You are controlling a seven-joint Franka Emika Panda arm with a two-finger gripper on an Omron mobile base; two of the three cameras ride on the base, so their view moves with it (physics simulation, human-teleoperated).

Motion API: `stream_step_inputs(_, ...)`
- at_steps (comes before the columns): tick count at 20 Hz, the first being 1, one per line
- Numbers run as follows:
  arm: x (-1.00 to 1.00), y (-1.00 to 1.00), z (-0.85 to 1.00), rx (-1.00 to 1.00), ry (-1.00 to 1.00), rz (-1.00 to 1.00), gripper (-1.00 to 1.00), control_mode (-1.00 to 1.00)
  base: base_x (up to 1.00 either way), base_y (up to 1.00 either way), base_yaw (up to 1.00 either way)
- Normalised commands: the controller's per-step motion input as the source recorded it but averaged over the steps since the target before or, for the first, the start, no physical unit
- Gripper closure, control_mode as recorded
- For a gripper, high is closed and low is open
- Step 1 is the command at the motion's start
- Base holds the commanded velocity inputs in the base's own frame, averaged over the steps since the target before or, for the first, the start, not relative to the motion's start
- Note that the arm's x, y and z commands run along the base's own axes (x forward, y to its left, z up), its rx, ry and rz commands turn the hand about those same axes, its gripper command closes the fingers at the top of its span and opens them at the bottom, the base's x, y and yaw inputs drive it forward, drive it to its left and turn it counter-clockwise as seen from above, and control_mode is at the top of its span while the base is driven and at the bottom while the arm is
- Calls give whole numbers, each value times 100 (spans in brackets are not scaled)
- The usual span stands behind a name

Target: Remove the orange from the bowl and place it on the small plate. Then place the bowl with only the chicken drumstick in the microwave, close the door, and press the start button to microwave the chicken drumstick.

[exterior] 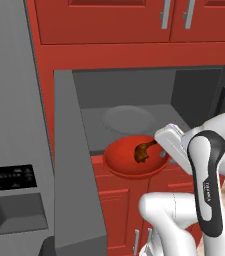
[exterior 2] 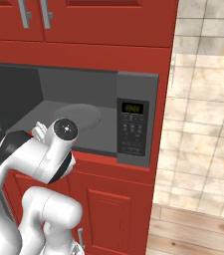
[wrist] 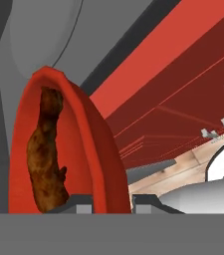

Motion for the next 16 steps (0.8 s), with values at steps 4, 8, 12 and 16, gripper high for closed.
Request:
stream_step_inputs(4,11,-1,9,6,0,-2,100,-100,0,0,0)
stream_step_inputs(8,57,0,41,10,-3,-14,100,-100,0,0,0)
stream_step_inputs(12,70,0,22,11,-1,-19,100,-100,0,0,0)
stream_step_inputs(16,69,-9,5,11,-1,-12,100,-100,0,0,0)
